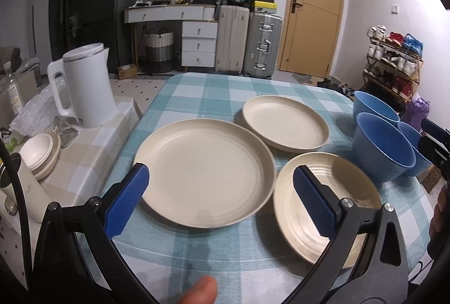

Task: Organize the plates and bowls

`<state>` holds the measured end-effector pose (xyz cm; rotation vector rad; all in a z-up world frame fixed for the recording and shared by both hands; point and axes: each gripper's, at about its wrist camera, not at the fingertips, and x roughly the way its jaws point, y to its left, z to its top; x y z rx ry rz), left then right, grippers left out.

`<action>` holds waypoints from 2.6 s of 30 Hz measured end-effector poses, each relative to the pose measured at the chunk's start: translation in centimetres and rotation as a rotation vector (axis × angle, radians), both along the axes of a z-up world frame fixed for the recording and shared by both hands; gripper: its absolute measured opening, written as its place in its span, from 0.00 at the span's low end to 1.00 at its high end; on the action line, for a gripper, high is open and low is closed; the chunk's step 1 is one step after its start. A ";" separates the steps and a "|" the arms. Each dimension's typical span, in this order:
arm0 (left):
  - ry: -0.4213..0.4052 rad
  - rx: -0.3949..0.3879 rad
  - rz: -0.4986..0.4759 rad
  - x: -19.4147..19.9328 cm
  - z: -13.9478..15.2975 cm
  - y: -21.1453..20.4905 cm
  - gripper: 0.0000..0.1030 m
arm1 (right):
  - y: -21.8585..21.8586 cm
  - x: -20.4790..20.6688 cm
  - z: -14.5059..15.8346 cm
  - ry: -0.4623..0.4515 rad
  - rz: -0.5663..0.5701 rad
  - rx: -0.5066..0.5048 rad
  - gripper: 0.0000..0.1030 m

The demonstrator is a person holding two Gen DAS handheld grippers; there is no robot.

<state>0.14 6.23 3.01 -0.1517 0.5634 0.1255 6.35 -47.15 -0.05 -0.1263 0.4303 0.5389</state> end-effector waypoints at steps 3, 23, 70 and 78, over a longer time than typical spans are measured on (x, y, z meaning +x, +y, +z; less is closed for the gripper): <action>0.015 -0.014 0.030 0.2 -0.4 1.2 0.99 | 1.7 0.6 -0.2 0.017 0.027 -0.015 1.00; 0.190 -0.039 0.135 2.8 -5.1 5.9 0.99 | 11.8 5.0 -2.5 0.107 0.120 -0.078 1.00; 0.232 -0.288 0.201 3.1 -8.6 11.1 0.73 | 24.4 11.5 -10.1 0.459 0.230 -0.177 0.79; 0.233 -0.302 0.172 3.2 -8.7 11.0 0.57 | 25.3 11.5 -11.0 0.510 0.260 -0.188 0.72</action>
